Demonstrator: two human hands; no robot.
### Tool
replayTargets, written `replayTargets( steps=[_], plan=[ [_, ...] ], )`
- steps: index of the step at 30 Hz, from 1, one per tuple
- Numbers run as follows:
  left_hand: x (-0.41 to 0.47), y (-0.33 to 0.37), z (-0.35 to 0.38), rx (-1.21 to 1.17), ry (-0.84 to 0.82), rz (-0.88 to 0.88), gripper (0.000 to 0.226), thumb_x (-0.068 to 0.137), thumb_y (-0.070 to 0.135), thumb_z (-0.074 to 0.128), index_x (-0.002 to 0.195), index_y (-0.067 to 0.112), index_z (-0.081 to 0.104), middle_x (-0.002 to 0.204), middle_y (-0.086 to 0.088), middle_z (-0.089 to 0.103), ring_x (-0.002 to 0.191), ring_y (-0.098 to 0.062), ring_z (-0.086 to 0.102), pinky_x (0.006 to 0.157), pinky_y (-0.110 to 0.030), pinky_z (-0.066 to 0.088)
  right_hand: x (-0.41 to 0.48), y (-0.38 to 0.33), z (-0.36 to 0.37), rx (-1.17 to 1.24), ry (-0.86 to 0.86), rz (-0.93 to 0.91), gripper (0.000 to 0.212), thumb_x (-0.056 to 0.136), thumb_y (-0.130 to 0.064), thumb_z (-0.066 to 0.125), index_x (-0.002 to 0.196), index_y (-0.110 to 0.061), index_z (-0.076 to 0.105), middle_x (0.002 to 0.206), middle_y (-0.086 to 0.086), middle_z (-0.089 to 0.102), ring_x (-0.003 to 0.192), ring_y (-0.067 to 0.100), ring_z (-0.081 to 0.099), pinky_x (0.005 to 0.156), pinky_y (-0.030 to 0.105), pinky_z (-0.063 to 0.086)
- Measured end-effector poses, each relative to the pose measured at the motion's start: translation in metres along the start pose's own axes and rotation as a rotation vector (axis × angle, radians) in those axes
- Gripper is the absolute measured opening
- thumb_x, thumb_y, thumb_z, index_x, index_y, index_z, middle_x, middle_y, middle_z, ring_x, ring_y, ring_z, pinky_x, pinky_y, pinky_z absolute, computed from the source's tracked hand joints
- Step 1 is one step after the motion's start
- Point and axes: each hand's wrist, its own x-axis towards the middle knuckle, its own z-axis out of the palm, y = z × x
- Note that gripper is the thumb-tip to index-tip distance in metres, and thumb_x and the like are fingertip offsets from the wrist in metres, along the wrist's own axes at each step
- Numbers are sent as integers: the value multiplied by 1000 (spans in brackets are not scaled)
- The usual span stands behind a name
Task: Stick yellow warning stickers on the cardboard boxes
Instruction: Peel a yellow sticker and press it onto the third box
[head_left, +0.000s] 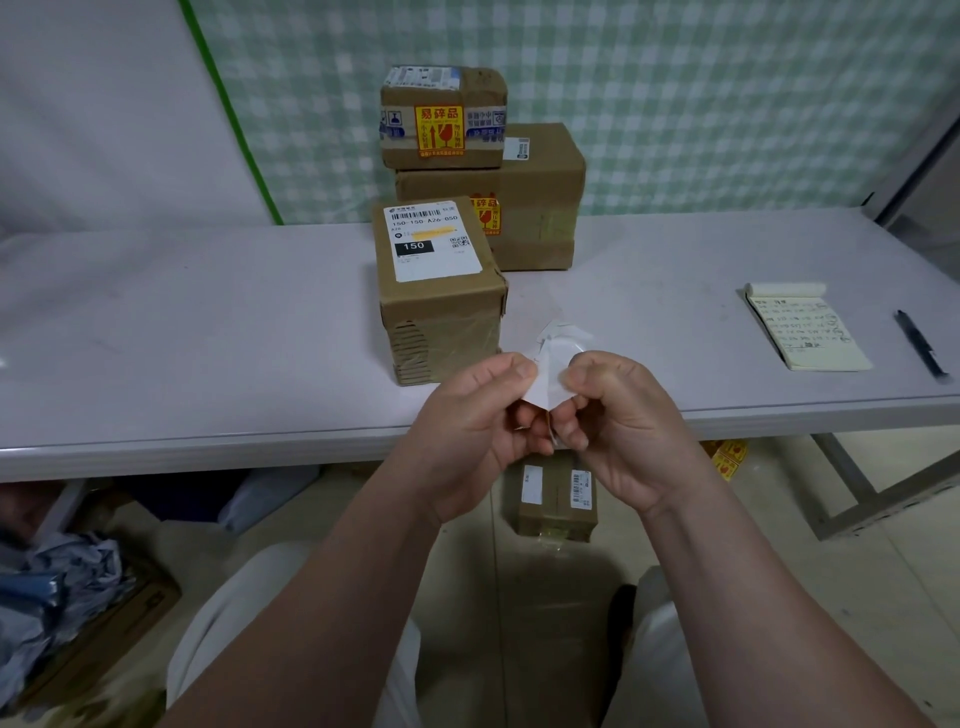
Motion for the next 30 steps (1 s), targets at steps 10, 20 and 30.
replayTargets(
  steps=[10, 20, 30],
  plan=[
    [-3, 13, 1, 463, 0, 32, 29, 97, 14, 42, 72, 17, 56, 71, -8, 67, 73, -24, 66, 66, -34, 51, 2, -2, -11, -405, -18, -14, 39, 87, -28, 57, 73, 8, 58, 50, 8, 46, 47, 15, 43, 43, 22, 36],
    [0, 17, 2, 218, 37, -17, 26, 90, 23, 47, 89, -1, 57, 79, -11, 64, 76, -21, 65, 66, -29, 54, 0, -4, -7, -537, -6, -101, 38, 94, -25, 50, 79, 9, 56, 56, 3, 51, 52, 9, 45, 49, 18, 38],
    [0, 21, 4, 267, -80, 70, 21, 80, 27, 54, 75, 7, 56, 69, -4, 66, 67, -16, 64, 68, -32, 53, -2, -3, -4, -321, -9, -97, 26, 84, -25, 55, 66, -5, 57, 52, -3, 48, 51, 10, 42, 54, 29, 35]
  ],
)
